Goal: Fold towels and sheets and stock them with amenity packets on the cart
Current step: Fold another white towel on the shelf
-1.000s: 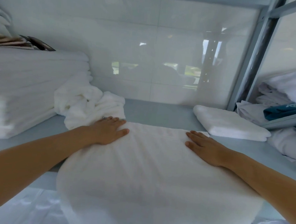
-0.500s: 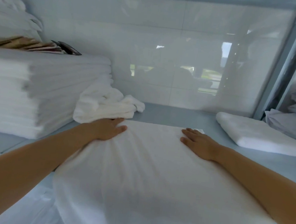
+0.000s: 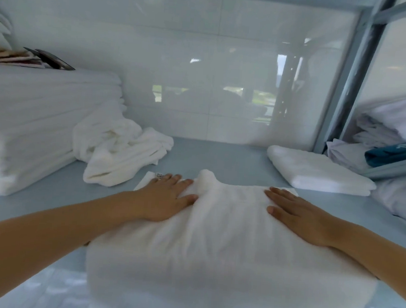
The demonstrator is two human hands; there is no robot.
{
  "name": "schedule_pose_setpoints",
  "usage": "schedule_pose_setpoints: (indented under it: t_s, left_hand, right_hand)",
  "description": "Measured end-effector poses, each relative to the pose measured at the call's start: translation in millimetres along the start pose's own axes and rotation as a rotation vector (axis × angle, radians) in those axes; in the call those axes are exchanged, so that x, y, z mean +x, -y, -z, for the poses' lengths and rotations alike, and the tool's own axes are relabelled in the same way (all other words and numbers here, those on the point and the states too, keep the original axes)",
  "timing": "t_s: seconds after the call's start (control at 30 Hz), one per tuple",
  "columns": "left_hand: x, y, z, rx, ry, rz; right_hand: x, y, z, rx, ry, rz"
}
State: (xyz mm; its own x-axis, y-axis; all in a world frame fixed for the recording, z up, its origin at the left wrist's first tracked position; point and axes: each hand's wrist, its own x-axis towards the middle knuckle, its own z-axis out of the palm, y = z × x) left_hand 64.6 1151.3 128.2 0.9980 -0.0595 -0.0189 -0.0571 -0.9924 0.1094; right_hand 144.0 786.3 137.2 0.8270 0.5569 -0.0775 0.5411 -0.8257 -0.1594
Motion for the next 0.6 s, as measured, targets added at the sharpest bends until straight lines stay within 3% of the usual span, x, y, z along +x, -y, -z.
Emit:
schedule_pose_setpoints:
  t_s: [0.6]
  left_hand:
    - [158, 11, 12, 0.042, -0.044, 0.014]
  right_hand:
    - [145, -22, 15, -0.017, -0.038, -0.056]
